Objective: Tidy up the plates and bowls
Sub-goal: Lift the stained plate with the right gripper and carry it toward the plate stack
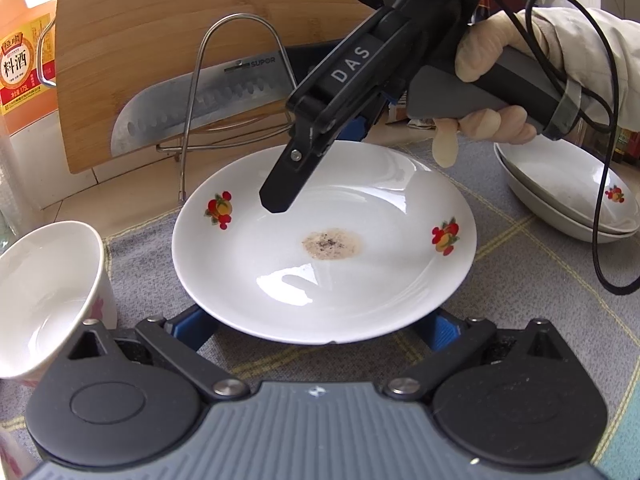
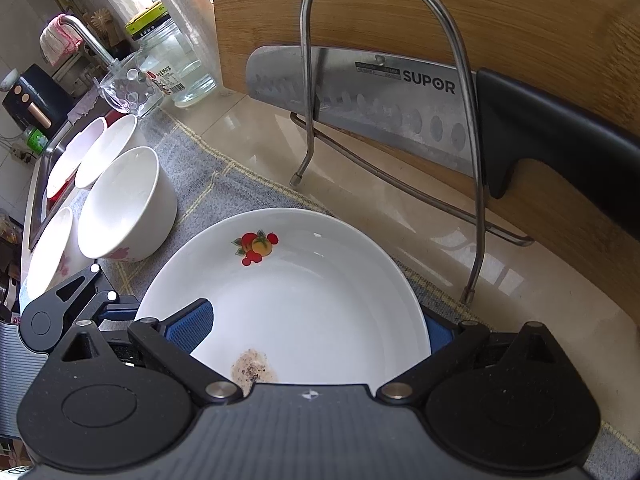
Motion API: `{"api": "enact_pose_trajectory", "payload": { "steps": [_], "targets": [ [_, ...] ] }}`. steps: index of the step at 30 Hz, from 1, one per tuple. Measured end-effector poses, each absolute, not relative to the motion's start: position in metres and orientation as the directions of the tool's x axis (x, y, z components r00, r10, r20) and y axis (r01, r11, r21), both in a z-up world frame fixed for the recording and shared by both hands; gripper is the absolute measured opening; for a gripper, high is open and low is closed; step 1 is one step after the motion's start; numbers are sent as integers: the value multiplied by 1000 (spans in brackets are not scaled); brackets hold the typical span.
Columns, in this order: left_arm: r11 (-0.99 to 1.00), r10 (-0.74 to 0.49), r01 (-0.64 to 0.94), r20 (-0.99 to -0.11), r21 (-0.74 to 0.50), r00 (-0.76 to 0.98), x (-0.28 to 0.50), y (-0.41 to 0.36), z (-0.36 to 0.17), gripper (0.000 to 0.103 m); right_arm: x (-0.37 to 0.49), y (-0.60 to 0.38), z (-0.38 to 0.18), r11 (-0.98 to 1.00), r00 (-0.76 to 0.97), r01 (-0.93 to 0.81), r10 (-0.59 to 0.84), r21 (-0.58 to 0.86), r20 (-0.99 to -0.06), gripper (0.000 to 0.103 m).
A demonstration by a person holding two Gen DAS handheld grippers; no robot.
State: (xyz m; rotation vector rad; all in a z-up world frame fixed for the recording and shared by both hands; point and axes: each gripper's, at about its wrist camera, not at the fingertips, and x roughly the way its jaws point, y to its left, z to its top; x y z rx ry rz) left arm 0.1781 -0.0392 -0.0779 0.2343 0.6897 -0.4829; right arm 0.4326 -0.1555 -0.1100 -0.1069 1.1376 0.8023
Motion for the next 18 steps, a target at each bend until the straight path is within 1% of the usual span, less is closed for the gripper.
{"api": "enact_pose_trajectory", "payload": {
  "steps": [18],
  "targets": [
    [846,-365,530,-663,56,653,160,-35,-63,102,404,-161,-100,731,175,-599,516,325,-838,103]
  ]
}}
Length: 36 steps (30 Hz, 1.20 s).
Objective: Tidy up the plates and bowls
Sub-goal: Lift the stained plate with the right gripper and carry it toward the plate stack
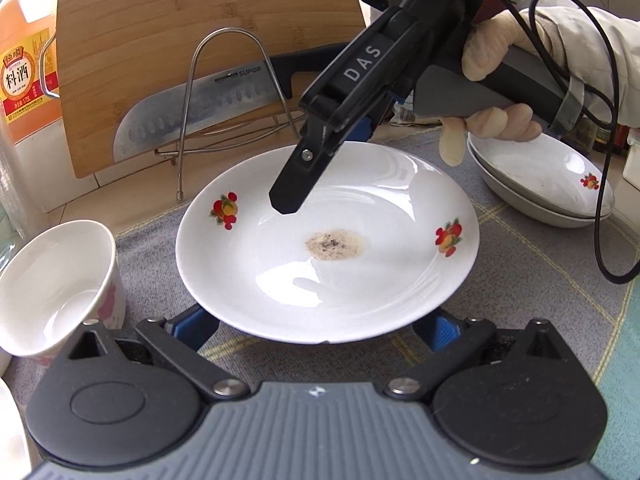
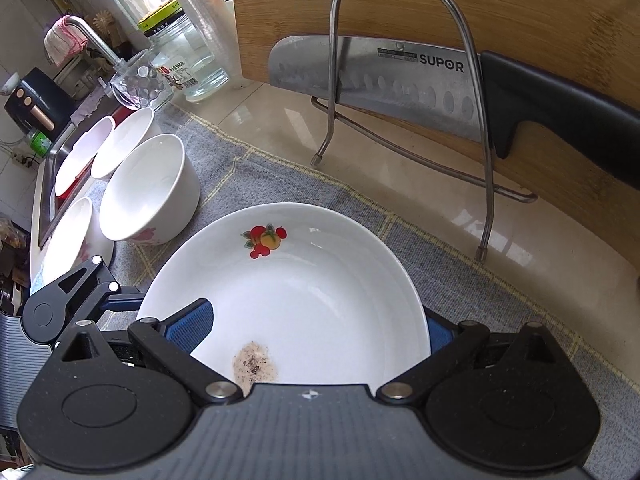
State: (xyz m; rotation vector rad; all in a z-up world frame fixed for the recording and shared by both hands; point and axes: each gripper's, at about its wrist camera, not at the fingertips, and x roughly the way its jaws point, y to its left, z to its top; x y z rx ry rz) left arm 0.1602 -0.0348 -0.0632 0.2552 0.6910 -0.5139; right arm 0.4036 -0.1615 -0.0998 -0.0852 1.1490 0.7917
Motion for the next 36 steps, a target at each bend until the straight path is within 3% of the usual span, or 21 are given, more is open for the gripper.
{"api": "enact_pose_trajectory", "payload": {
  "steps": [36],
  "targets": [
    [792,-397,605,-683,83,613,132,-41,-34,102,293,-205,-65,756,231,-538,558,374,-797,103]
  ]
}}
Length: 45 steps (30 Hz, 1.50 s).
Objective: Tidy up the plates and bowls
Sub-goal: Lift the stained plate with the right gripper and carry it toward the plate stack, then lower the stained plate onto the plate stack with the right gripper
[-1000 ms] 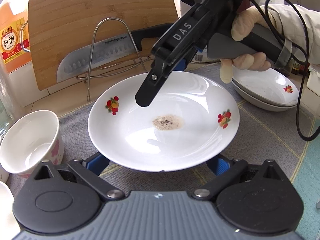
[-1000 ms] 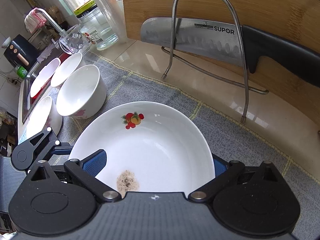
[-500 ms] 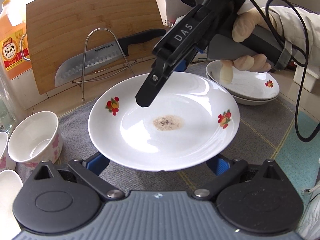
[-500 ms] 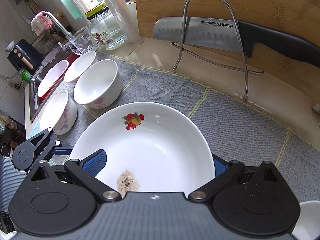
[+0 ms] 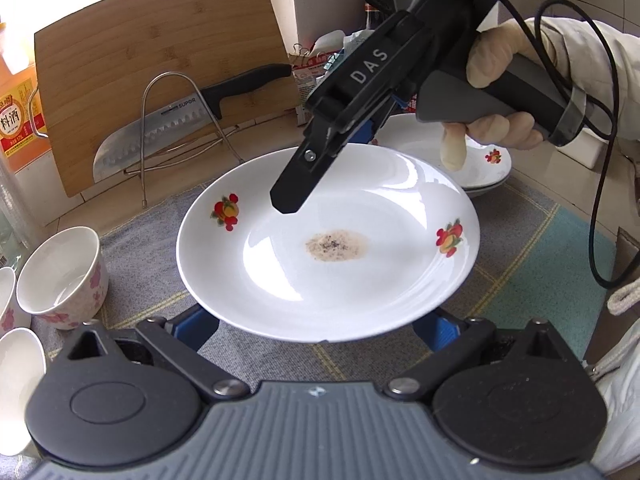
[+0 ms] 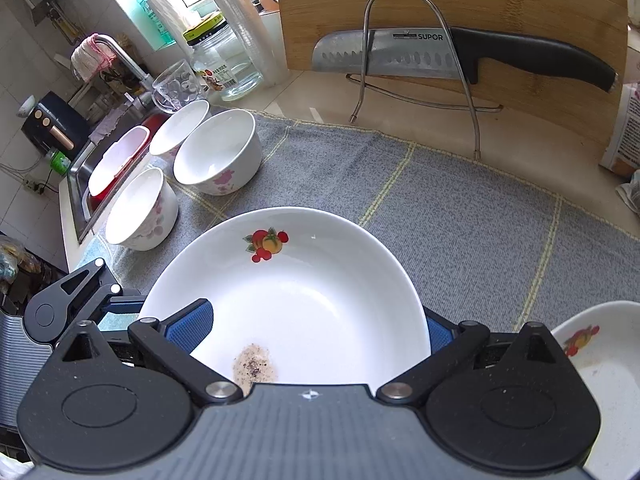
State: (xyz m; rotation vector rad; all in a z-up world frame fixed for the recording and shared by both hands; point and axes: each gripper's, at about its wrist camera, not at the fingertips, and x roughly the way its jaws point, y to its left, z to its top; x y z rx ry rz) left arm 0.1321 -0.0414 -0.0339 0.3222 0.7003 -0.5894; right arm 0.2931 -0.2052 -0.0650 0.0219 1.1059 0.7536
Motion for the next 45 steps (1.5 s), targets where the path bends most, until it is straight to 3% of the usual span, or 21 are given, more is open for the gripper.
{"api": "enact_pose_trajectory", "payload": {
  "steps": [45],
  "targets": [
    [591,-558,804,-688,63,464,171,-164,-44,102,240,-369,-65,880,391,-295,467,373,-793,103]
  ]
}}
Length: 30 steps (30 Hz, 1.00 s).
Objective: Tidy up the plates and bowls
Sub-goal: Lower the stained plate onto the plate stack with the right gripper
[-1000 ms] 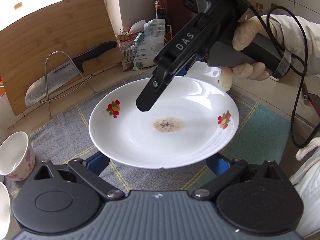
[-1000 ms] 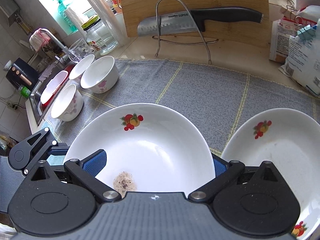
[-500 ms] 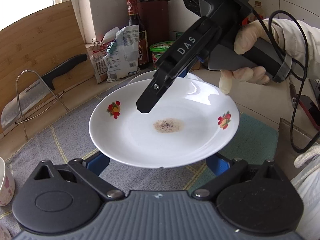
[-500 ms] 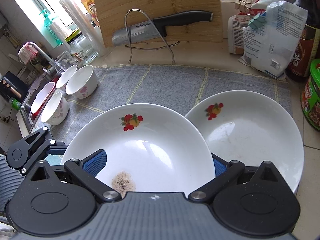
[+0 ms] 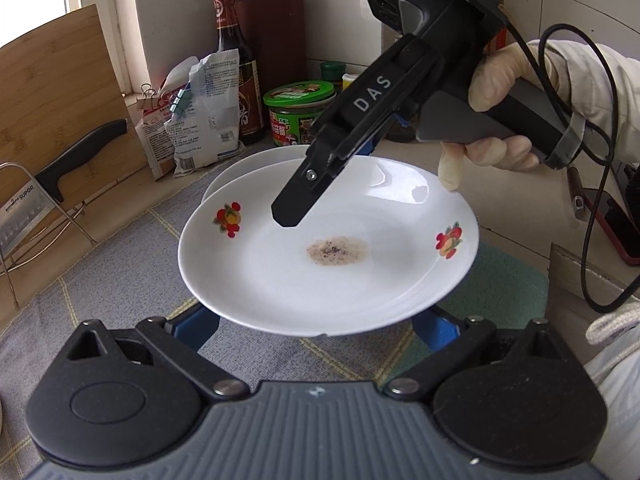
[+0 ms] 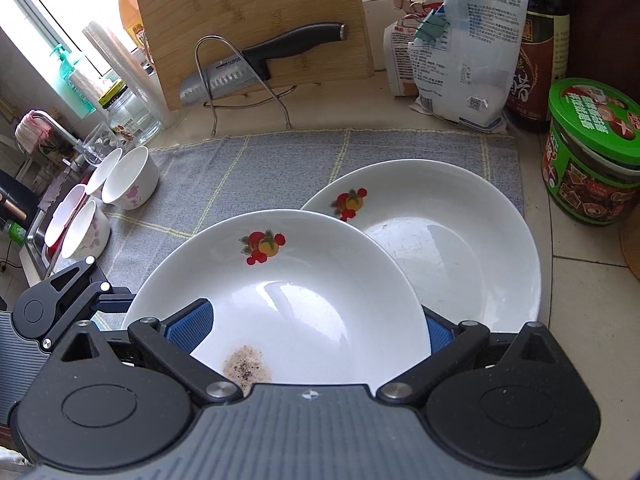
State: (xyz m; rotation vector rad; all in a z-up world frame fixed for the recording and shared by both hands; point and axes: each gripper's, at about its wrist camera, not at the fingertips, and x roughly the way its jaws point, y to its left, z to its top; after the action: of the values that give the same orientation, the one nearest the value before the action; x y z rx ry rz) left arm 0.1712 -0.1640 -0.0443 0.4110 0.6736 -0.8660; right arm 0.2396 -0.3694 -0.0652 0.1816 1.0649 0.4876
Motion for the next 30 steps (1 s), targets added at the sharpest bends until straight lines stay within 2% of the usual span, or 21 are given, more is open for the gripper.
{"api": "enact_pose_trajectory", "payload": {
  "steps": [30],
  "targets": [
    [564,-564,825,-707,47,426,196,-182,-59,102,255,-396,-81,896,404,-232,442,378,-800,103]
  ]
}}
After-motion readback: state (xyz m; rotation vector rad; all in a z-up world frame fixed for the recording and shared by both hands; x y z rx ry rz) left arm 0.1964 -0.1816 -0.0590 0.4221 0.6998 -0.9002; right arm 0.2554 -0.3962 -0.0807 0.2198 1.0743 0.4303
